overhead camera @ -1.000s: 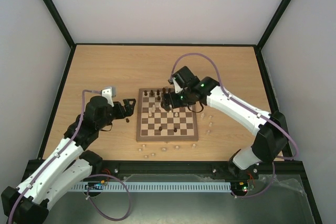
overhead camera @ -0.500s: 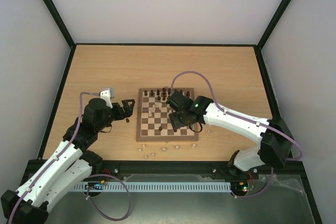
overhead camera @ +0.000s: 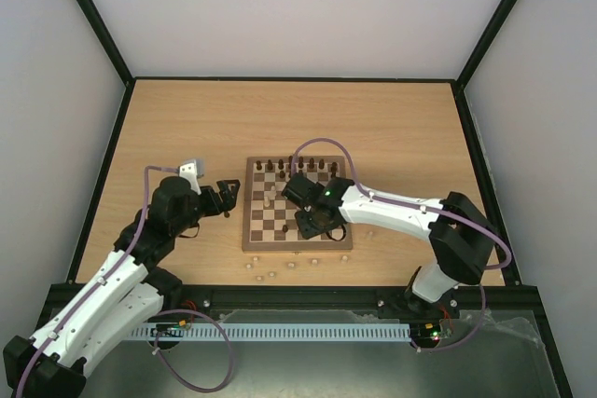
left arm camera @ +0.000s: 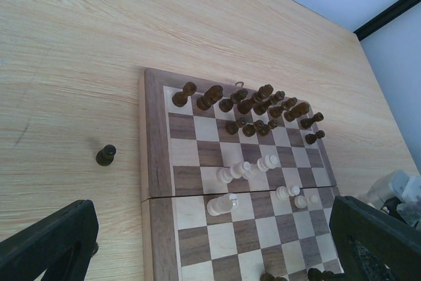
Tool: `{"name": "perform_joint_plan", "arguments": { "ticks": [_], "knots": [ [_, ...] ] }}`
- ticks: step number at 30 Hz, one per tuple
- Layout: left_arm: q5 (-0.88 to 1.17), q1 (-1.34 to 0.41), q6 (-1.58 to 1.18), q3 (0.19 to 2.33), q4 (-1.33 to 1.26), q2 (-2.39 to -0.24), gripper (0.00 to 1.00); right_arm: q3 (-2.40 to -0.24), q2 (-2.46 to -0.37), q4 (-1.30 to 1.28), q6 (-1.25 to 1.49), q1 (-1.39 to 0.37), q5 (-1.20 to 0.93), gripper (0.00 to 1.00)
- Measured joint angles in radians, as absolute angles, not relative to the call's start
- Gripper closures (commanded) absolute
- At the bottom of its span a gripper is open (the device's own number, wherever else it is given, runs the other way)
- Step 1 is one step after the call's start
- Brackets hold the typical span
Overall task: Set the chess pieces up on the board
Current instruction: Pick up the chess piece from the chessboard.
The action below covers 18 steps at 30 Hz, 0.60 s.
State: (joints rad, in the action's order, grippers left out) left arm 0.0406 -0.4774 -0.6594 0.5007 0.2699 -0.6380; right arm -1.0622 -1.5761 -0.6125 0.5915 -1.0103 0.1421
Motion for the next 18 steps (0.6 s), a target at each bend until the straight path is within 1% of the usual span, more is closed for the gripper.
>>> {"name": "perform_joint_plan", "arguments": {
  "ticks": [9, 15, 18],
  "knots": [
    [0.040, -0.477, -0.659, 0.490, 0.267, -0.638, 0.01, -1.062, -1.620, -0.586, 0.592, -1.010, 0.138, 0.73],
    [0.037, -0.477, -0.659, 0.489, 0.267, -0.638, 0.00, -1.062, -1.649, -0.579, 0.591, -1.010, 0.138, 0.84],
    [0.035, -0.477, -0.659, 0.486, 0.266, -0.638, 0.01, -1.062, -1.655, -0.579, 0.593, -1.010, 0.139, 0.92]
  ]
}}
